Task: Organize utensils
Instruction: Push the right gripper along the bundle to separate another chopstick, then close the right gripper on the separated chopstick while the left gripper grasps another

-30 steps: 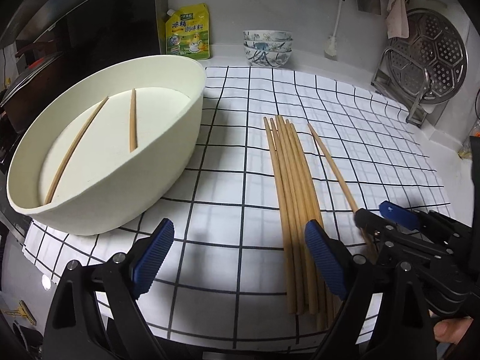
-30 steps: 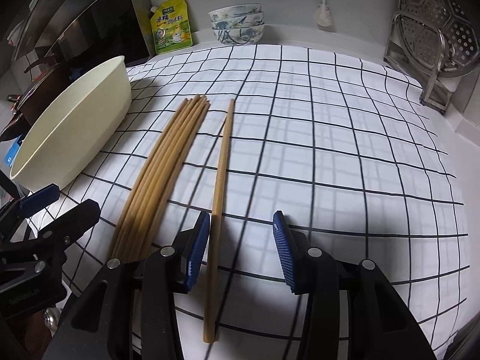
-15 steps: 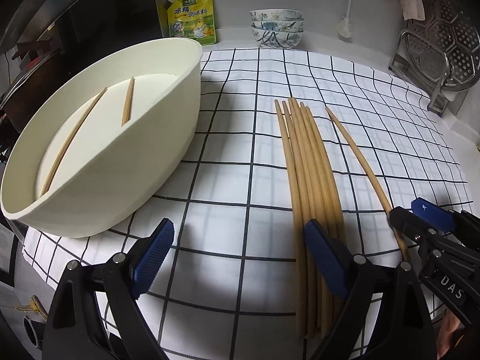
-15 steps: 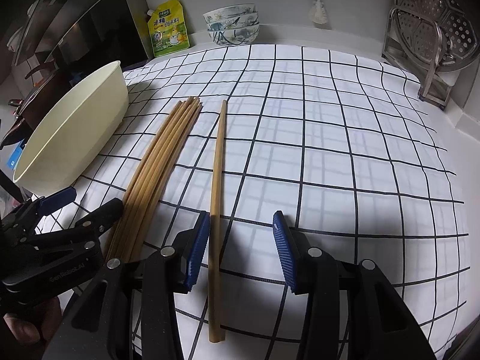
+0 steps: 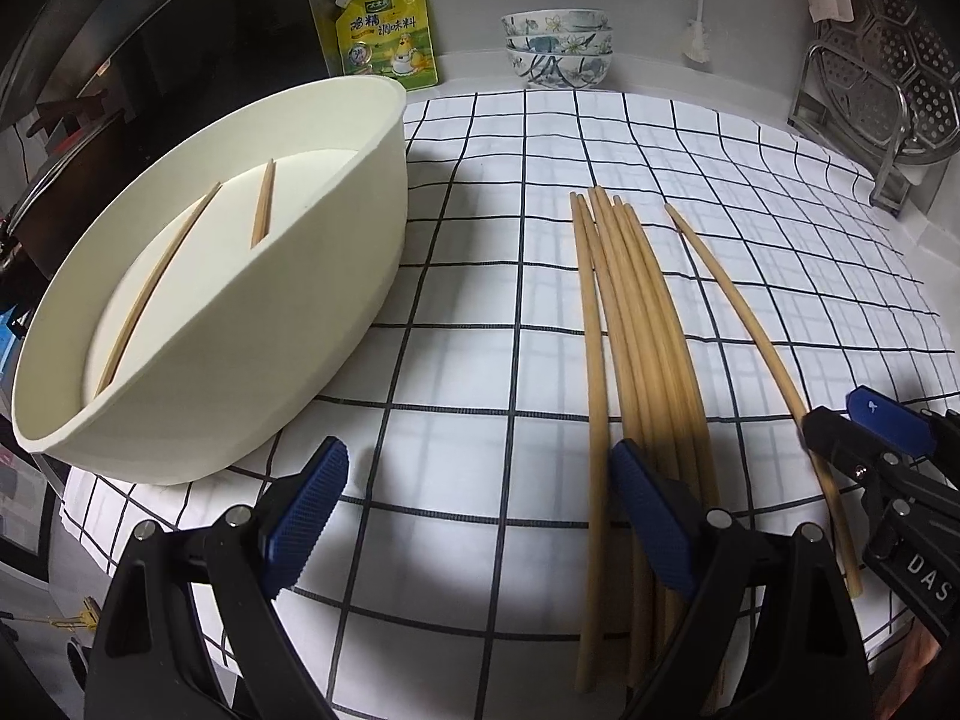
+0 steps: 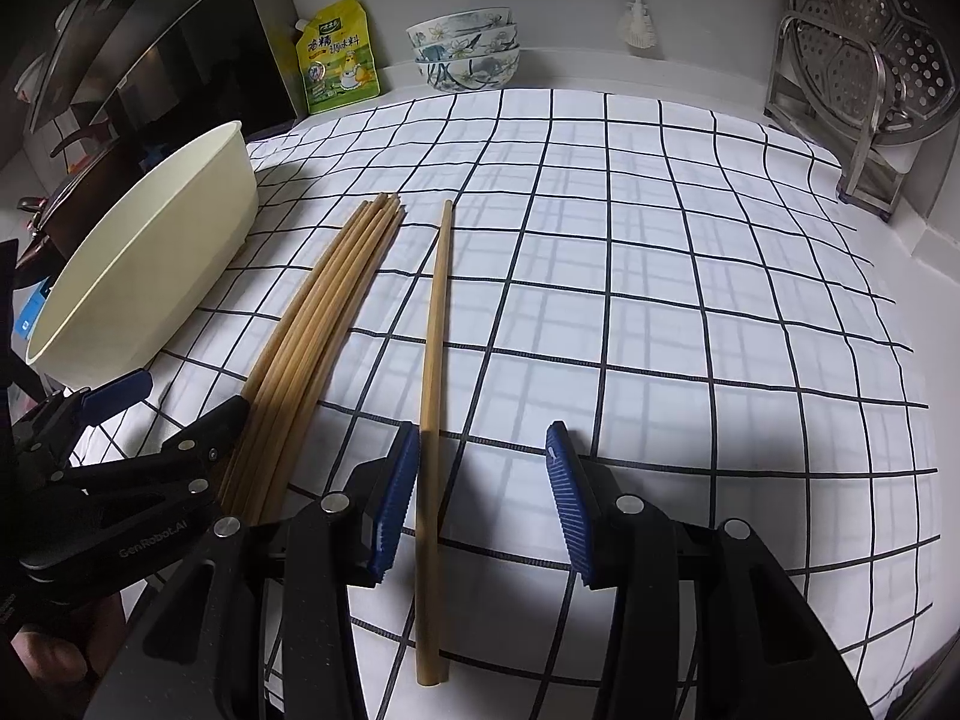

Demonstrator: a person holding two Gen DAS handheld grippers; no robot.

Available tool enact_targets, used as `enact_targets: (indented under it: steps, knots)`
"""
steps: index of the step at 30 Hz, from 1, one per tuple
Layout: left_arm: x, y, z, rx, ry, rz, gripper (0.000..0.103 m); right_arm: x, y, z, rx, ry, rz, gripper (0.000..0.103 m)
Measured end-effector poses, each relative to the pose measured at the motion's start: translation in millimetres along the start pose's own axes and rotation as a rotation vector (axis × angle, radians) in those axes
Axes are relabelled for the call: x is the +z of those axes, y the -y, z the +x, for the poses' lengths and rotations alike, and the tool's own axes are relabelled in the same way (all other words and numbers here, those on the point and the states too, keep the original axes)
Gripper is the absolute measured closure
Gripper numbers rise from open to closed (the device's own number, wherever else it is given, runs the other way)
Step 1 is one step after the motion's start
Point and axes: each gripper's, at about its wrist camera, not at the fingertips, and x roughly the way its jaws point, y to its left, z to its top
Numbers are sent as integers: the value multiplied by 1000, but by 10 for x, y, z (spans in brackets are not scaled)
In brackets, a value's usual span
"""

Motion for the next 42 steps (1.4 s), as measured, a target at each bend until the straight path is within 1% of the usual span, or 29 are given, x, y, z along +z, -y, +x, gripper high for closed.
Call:
enact_targets:
  steps: [5, 9, 11, 14, 15, 16, 17, 18, 19, 20, 21, 22, 23, 25, 28, 34, 39, 42]
  knots:
    - [73, -21, 57, -16, -9, -20, 16, 0, -24, 4, -11, 7, -12, 61]
    - [137, 14, 96, -1, 5, -12, 16, 11, -61, 28, -41, 17, -33, 61]
    - [151, 32, 101, -3, 12, -11, 18, 12, -86, 45, -57, 22, -52, 61]
    - [189, 73, 102, -30, 15, -3, 33, 0, -156, 70, -88, 28, -94, 61]
    - [194, 99, 91, -36, 18, 5, 41, -3, -173, 74, -86, 31, -102, 62]
    - [192, 130, 79, -40, 22, 15, 48, -5, -189, 78, -84, 34, -108, 65]
    - [187, 157, 68, -46, 25, 23, 51, -6, -204, 79, -83, 36, -114, 70]
    - [178, 179, 55, -56, 25, 29, 59, -9, -219, 77, -77, 37, -122, 73]
    - [180, 199, 50, -70, 23, 34, 68, -14, -232, 74, -75, 37, -129, 80]
    - [181, 211, 47, -81, 20, 36, 72, -17, -242, 72, -75, 38, -135, 90]
    - [184, 224, 44, -96, 14, 37, 81, -17, -242, 69, -73, 38, -136, 96]
    - [189, 235, 42, -115, 6, 37, 93, -16, -238, 68, -71, 37, -133, 97]
    - [192, 244, 48, -121, 1, 38, 96, -12, -217, 66, -59, 37, -122, 97]
    - [198, 250, 46, -132, -4, 37, 96, -9, -178, 59, -36, 37, -100, 97]
    - [206, 214, 31, -177, -15, 14, 96, -4, -116, 42, -2, 37, -59, 97]
    - [247, 155, -163, -210, 15, 4, 96, 10, -63, -88, 31, 67, -6, 97]
    - [327, 59, -427, -247, 66, 0, 96, 87, -65, -300, 40, 116, 23, 97]
    - [379, -95, -602, -243, 121, -23, 96, 176, -91, -438, 59, 150, 45, 97]
